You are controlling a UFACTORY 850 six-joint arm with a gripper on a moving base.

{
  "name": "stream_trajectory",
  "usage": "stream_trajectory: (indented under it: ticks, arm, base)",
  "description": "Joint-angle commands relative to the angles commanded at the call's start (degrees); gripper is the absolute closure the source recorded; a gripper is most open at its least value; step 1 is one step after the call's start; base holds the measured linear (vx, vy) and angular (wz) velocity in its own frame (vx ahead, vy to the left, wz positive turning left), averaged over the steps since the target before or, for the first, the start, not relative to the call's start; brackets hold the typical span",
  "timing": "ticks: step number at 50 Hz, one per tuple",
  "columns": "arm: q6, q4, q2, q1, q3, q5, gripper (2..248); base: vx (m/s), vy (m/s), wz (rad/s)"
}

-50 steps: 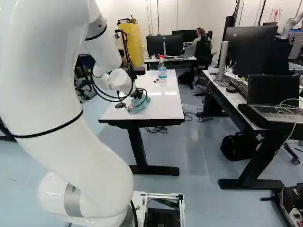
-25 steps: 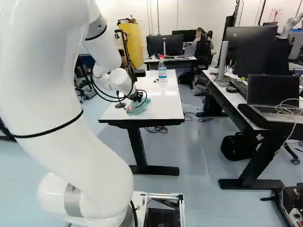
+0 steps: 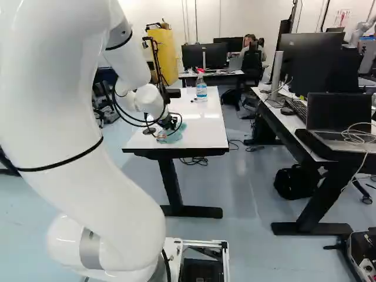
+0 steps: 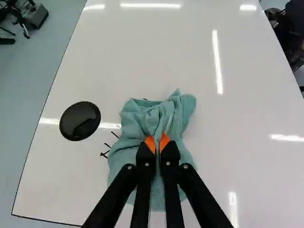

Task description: Clean the table with the green towel

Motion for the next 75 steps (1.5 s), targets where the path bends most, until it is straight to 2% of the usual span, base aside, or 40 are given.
stream_trajectory:
  ticks: [24,51,75]
  arm:
    - [0.0,0.0,0.0,0.0,0.0,-2.0,220]
    - [0.0,0.0,-0.1,0.0,-0.1,-2.0,220]
    - [0.0,0.0,-5.5,-1.6,-6.2,-2.0,220]
  base:
    - [0.0,0.0,0.0]
    - [0.0,0.0,0.0]
    - [0.0,0.0,0.0]
